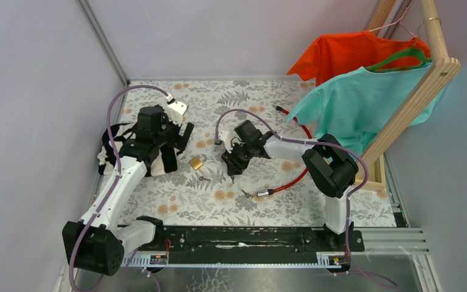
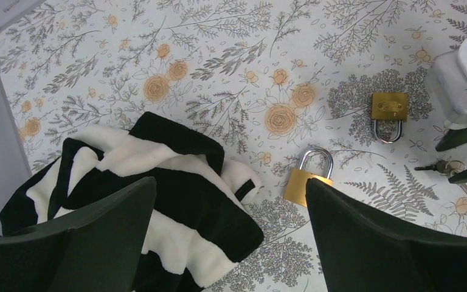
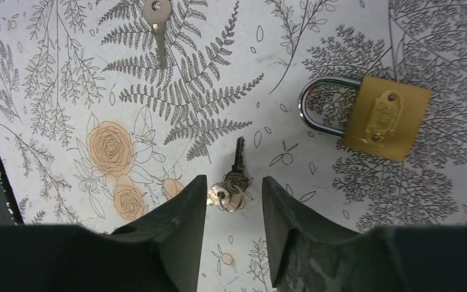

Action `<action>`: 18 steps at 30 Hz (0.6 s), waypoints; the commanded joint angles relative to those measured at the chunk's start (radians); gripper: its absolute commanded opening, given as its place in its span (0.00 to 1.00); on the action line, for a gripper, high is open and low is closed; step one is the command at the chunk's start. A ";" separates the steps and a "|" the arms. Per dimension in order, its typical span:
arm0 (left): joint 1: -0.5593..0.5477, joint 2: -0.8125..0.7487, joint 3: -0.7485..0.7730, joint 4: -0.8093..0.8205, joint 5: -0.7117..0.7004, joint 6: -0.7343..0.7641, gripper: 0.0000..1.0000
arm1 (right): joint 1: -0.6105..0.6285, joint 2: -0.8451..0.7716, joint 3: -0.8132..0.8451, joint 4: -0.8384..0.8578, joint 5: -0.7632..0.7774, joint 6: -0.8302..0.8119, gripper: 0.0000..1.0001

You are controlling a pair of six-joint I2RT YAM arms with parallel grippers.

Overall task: Lock with the key
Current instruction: Place the key at the center of the board.

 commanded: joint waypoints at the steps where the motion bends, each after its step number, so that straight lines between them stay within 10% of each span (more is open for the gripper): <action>1: 0.003 -0.025 -0.003 0.000 0.012 -0.016 1.00 | 0.008 -0.046 0.061 -0.040 0.060 -0.009 0.55; 5: 0.003 -0.056 -0.019 -0.001 0.056 -0.006 1.00 | 0.006 -0.115 0.055 -0.081 0.112 -0.053 0.78; 18: -0.010 -0.106 0.009 -0.200 0.339 0.101 1.00 | -0.120 -0.442 -0.123 -0.171 0.333 -0.121 0.89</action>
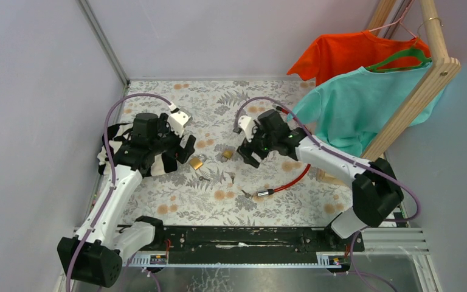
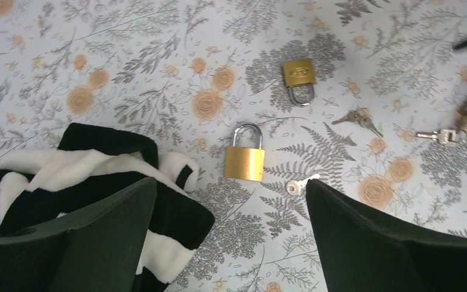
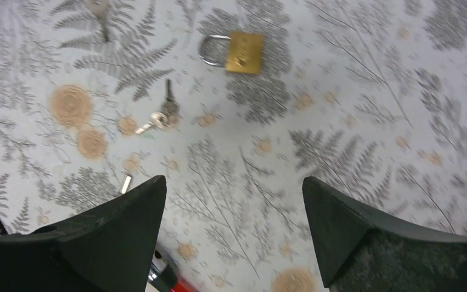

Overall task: Lock with the key
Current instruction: Place the key at the center of the board, then pick up the lock from the center of the board.

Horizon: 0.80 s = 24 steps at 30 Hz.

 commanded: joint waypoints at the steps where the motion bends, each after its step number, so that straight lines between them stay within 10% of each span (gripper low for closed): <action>1: -0.026 -0.006 0.025 -0.066 0.109 0.066 1.00 | -0.092 -0.069 -0.025 -0.076 0.110 -0.033 0.89; 24: -0.717 0.569 0.146 0.194 0.077 0.146 0.99 | -0.385 0.478 0.444 -0.143 0.340 -0.176 0.91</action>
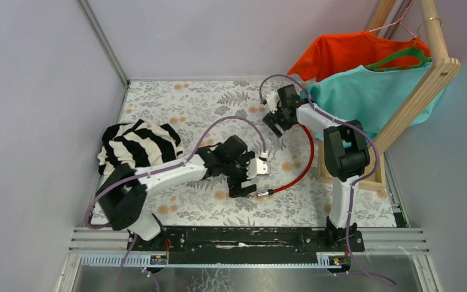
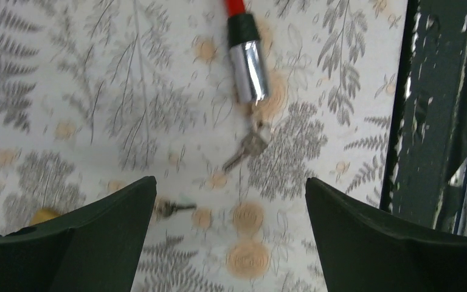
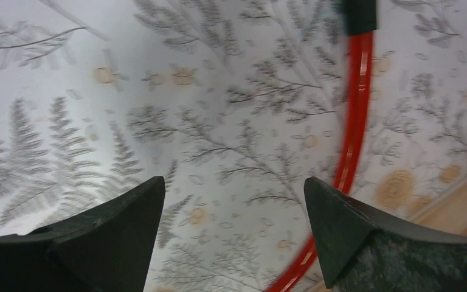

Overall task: Lock with the key
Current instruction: Pick up the lock from the center of the board.

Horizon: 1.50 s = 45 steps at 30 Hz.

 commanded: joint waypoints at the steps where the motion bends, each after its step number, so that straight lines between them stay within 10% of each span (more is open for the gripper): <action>1: -0.073 0.134 0.112 0.107 -0.008 -0.033 0.99 | -0.021 0.051 0.112 -0.009 0.081 -0.072 0.91; 18: -0.162 0.432 0.261 0.136 -0.041 0.012 0.94 | -0.125 0.174 0.293 -0.118 -0.039 -0.093 0.89; 29: -0.164 0.409 0.217 -0.034 -0.008 0.177 0.34 | -0.152 0.206 0.314 -0.153 -0.083 -0.096 0.86; 45: -0.163 0.168 -0.018 -0.122 0.021 0.266 0.32 | -0.151 0.039 -0.011 -0.155 -0.246 -0.017 0.67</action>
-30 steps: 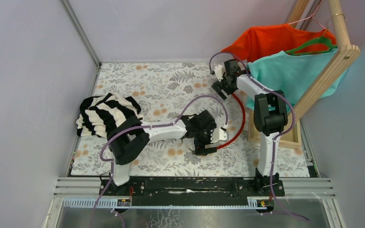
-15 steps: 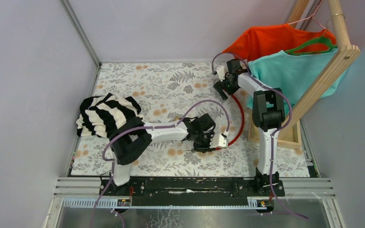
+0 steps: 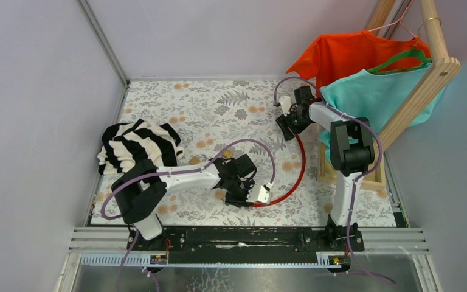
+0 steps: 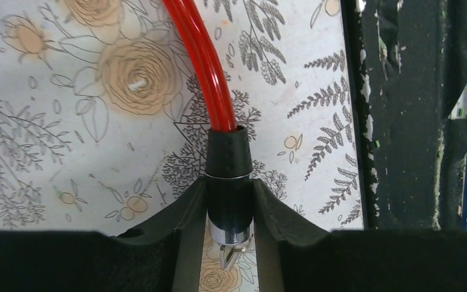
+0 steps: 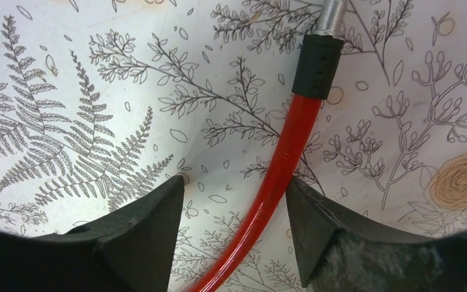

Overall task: Lock with the key
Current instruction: Pick up the lock from the center of the board.

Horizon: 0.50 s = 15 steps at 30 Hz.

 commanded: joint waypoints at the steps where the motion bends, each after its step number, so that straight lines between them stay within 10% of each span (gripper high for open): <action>1: -0.004 -0.015 -0.021 -0.034 0.018 0.069 0.32 | -0.001 -0.049 -0.075 -0.028 -0.047 0.036 0.64; 15: 0.013 0.029 -0.024 -0.025 -0.048 0.132 0.47 | 0.008 -0.185 -0.231 0.061 0.059 0.093 0.10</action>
